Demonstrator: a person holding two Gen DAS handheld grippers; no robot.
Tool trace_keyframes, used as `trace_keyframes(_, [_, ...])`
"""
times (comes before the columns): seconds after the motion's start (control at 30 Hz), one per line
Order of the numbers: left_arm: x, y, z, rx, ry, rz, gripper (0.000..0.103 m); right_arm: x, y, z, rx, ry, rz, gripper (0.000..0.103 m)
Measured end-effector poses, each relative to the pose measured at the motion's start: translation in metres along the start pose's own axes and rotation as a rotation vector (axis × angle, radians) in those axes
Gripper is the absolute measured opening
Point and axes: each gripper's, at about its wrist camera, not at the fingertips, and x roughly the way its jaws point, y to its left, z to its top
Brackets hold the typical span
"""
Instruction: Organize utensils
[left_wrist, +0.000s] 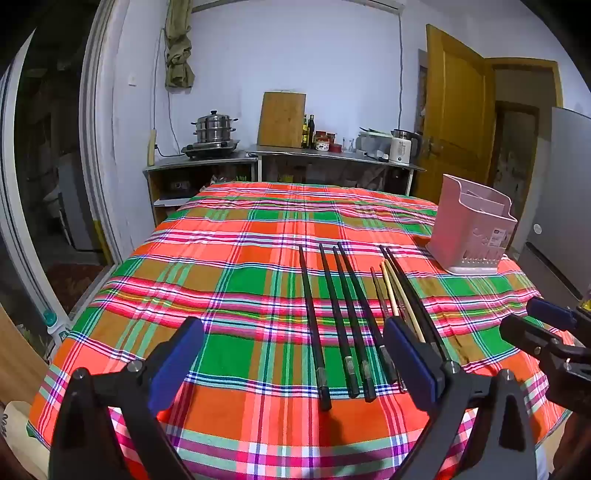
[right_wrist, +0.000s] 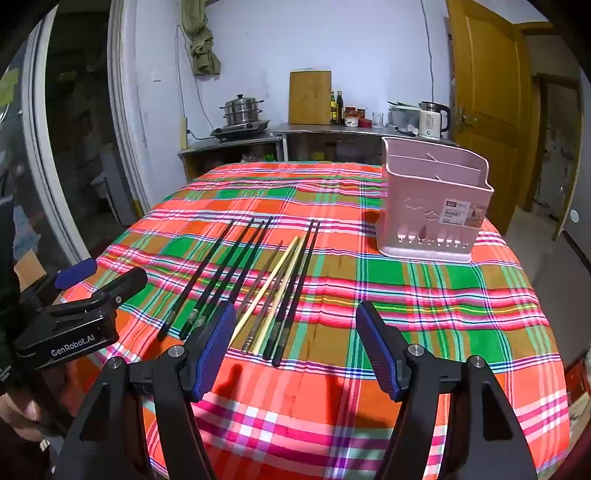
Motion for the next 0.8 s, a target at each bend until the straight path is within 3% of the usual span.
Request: trace_keyframes(0.8, [-0.007,-0.001,0.001,0.007,-0.016,-0.01,0.099,-0.003,0.001,0.001,-0.001,0.001,-0.003,0.068])
